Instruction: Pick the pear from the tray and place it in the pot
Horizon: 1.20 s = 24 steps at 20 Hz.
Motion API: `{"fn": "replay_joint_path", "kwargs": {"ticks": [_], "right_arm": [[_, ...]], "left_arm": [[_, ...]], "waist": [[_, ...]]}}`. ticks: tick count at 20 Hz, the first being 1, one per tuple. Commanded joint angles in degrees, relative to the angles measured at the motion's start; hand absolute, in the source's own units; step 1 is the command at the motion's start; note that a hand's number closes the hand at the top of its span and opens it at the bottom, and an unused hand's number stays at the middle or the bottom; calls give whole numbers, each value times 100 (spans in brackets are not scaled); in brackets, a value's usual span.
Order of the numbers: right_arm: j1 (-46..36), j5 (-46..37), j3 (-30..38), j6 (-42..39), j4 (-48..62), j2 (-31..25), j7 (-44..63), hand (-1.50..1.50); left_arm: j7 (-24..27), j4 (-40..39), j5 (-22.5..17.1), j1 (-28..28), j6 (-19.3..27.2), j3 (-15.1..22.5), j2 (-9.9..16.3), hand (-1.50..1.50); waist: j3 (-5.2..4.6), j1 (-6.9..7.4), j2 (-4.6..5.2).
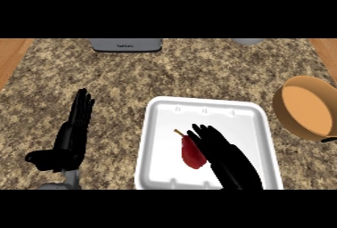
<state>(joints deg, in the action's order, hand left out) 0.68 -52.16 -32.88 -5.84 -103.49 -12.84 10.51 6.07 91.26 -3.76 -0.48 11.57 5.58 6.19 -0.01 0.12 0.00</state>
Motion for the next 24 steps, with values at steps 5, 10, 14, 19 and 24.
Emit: {"fn": "replay_joint_path", "kwargs": {"ticks": [5,10,14,19,24], "right_arm": [[64,-472,-23,6,221,402,-96,-150],[-238,-493,384,359,1251,506,-628,-150],[127,-628,347,603,1220,540,-811,-150],[-737,-770,526,486,2062,1029,-956,150],[-601,-1179,523,1476,1882,970,-1255,150]], "left_arm": [[32,180,176,277,-124,113,-222,0],[402,-432,314,-7,-21,41,-450,0],[31,161,298,272,-183,48,-338,0],[-13,144,318,144,-205,-86,-317,0],[9,585,380,630,-249,31,-236,0]], "waist": [[1,-9,-5],[1,-12,2],[1,-11,-3],[1,5,0],[2,20,-4]]}}
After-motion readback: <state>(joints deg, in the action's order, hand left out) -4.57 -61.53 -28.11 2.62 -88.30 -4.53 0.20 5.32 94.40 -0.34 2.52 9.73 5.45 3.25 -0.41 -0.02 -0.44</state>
